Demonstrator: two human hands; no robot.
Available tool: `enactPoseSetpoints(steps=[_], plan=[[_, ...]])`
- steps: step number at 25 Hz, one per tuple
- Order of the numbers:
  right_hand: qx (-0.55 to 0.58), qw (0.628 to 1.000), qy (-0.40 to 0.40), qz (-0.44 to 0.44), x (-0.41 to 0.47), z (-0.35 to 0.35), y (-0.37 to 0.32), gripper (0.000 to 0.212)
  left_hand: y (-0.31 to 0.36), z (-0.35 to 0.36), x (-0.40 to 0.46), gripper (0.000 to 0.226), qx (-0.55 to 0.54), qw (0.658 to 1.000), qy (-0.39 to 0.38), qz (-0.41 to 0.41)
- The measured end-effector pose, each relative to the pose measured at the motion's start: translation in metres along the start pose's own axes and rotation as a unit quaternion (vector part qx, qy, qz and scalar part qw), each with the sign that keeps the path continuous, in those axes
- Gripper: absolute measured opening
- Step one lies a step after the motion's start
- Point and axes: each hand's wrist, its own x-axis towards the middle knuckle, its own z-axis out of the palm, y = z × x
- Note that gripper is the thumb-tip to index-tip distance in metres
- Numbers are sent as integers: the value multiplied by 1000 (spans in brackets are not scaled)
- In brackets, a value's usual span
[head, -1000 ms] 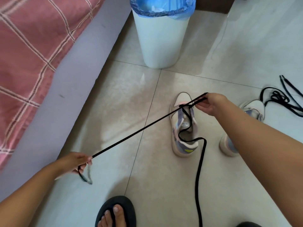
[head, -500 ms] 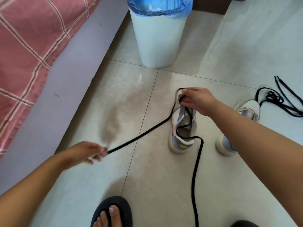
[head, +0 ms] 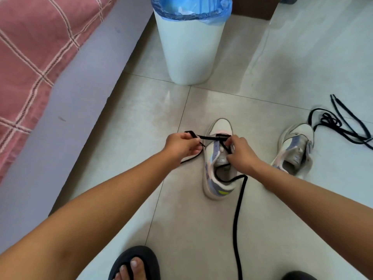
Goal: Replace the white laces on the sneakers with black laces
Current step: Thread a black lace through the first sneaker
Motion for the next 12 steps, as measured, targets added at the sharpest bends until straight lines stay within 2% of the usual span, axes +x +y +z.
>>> enactPoseSetpoints(steps=[3,8,12], plan=[[-45,999,-5,-30,-19,16,3,24,-28,20,-3,11,3,999,19,-34],[4,993,95,-76,-23,29,-7,16,-49,23,-10,6,-71,995,61,-22],[-68,989,107,-70,-20,35,-2,12,-52,21,-16,10,-85,994,62,-6]])
